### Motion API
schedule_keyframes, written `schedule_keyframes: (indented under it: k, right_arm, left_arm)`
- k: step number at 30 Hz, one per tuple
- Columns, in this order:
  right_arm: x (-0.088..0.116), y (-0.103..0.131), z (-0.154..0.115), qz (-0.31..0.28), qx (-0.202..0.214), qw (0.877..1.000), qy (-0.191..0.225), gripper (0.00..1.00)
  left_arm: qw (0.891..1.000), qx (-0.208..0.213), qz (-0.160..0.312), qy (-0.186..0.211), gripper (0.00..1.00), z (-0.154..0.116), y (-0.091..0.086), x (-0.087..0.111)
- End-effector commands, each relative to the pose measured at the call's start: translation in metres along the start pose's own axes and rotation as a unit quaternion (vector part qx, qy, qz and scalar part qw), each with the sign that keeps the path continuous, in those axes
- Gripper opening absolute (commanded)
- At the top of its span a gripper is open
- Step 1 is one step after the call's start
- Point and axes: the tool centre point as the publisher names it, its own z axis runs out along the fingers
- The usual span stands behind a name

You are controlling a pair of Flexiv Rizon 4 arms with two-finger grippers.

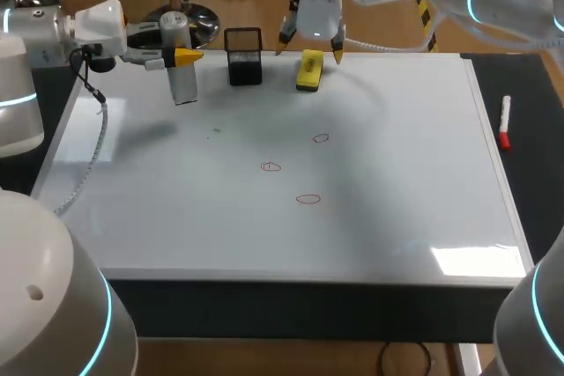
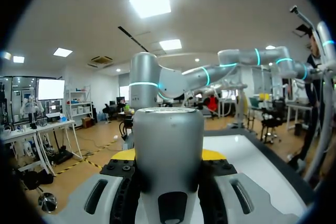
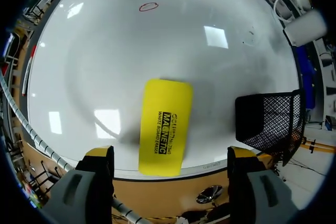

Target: Pick up the inspection probe, press it on each red-marked spot on the whiteboard one by one, put down the probe, pick up the eraser, and wipe off all the red marks.

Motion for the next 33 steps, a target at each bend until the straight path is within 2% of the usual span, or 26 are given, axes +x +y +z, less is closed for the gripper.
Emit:
schedule_keyframes:
  k: [1, 10, 15, 16, 18, 19, 20, 21, 23, 26, 28, 29, 30, 33]
  right_arm:
    - [-0.001, 0.001, -0.001, 0.0, -0.002, 1.0, 0.004, 0.91]
    - [-0.002, 0.005, 0.002, 0.01, -0.008, 1.0, 0.008, 0.81]
    - [0.002, 0.009, 0.007, 0.022, -0.017, 0.999, 0.023, 0.8]
    - [0.004, 0.01, 0.009, 0.025, -0.021, 0.999, 0.028, 0.78]
    - [0.005, 0.011, 0.01, 0.029, -0.024, 0.999, 0.034, 0.65]
    - [0.007, 0.011, 0.011, 0.03, -0.026, 0.998, 0.04, 0.71]
    - [0.007, 0.011, 0.012, 0.032, -0.026, 0.998, 0.04, 0.68]
    - [0.008, 0.011, 0.012, 0.037, -0.027, 0.998, 0.04, 0.64]
    - [0.009, 0.01, 0.013, 0.038, -0.027, 0.998, 0.041, 0.47]
    - [0.01, 0.009, 0.013, 0.041, -0.027, 0.998, 0.043, 0.36]
    - [0.01, 0.009, 0.012, 0.042, -0.026, 0.998, 0.043, 0.25]
    - [0.011, 0.008, 0.012, 0.044, -0.026, 0.998, 0.043, 0.1]
    - [0.011, 0.008, 0.012, 0.044, -0.026, 0.998, 0.043, 0.0]
    - [0.011, 0.008, 0.011, 0.046, -0.025, 0.998, 0.043, 0.0]
  left_arm:
    - [1.0, 0.0, 0.001, -0.001, 0.0, 0.0, -0.001, 0.001]
    - [1.0, 0.0, 0.001, -0.001, 0.0, 0.0, -0.001, 0.001]
    - [1.0, 0.0, 0.001, -0.001, 0.0, 0.0, -0.001, 0.001]
    - [1.0, 0.0, 0.001, -0.001, 0.0, 0.0, -0.001, 0.001]
    - [1.0, 0.0, 0.001, -0.001, 0.0, 0.0, -0.001, 0.001]
    - [1.0, 0.0, 0.001, -0.001, 0.0, 0.0, -0.001, 0.001]
    - [1.0, 0.0, 0.001, -0.001, 0.0, 0.0, -0.001, 0.001]
    - [1.0, 0.0, 0.001, -0.001, 0.0, 0.0, -0.001, 0.001]
    - [1.0, 0.0, 0.001, -0.001, 0.0, 0.0, -0.001, 0.001]
    - [1.0, 0.0, 0.001, -0.001, 0.0, 0.0, -0.001, 0.001]
    - [1.0, 0.0, 0.001, -0.001, 0.0, 0.0, -0.001, 0.001]
    - [1.0, 0.0, 0.001, -0.001, 0.0, 0.0, -0.001, 0.001]
    - [1.0, 0.0, 0.001, -0.001, 0.0, 0.0, -0.001, 0.001]
    - [1.0, 0.0, 0.001, -0.001, 0.0, 0.0, -0.001, 0.001]
